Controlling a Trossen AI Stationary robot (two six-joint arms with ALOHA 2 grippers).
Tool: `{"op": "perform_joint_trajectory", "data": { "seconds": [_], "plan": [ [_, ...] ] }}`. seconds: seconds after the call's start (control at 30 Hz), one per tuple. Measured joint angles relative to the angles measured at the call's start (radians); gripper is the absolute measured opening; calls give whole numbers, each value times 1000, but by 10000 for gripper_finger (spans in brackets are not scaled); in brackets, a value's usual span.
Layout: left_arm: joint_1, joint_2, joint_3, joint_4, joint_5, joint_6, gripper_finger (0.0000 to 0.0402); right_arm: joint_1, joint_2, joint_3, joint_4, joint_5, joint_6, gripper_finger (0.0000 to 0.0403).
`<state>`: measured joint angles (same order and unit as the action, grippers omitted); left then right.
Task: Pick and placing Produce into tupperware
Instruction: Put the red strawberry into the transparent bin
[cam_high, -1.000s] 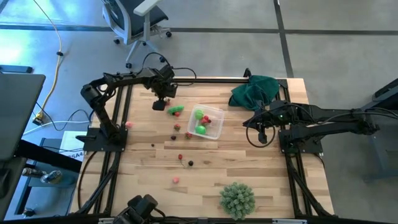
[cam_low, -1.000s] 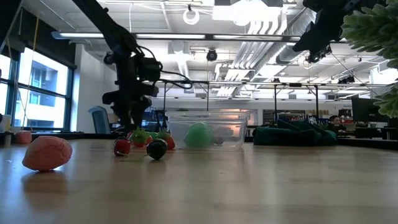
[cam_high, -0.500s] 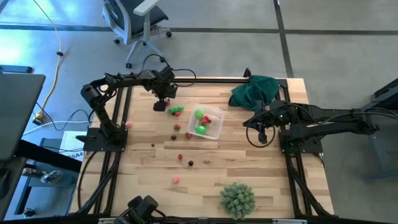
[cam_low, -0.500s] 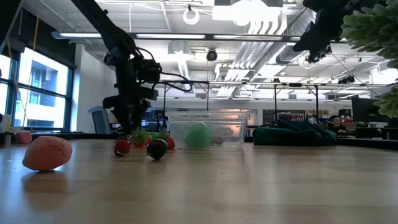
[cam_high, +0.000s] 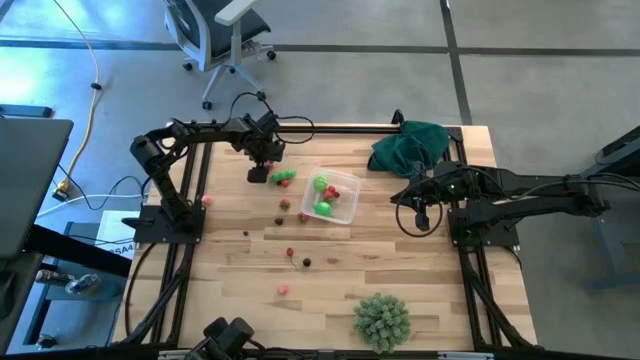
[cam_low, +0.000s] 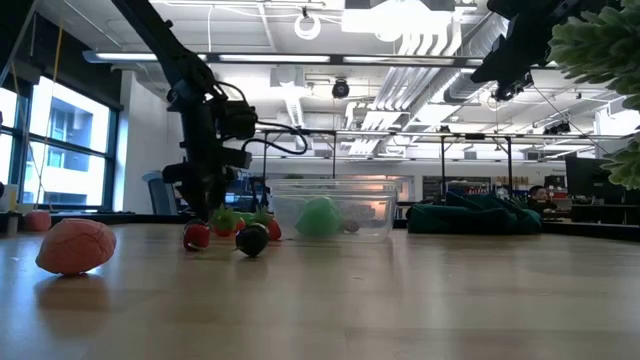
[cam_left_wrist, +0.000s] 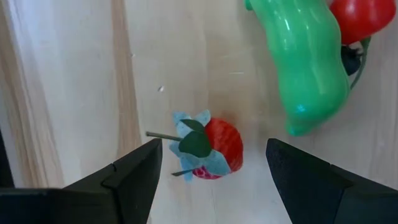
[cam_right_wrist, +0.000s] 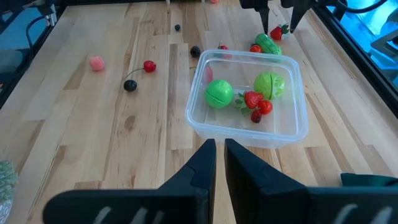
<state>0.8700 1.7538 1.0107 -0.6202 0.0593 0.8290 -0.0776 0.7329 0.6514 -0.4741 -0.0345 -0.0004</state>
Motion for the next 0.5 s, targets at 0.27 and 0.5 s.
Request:
{"op": "perform_joint_trajectory", "data": {
  "seconds": [0.27,0.5],
  "plan": [
    [0,0,0,30,0,-59,276,0,0,0,0,0,0,24],
    [0,0,0,28,0,-121,276,0,0,0,0,0,0,24]
  ]
}}
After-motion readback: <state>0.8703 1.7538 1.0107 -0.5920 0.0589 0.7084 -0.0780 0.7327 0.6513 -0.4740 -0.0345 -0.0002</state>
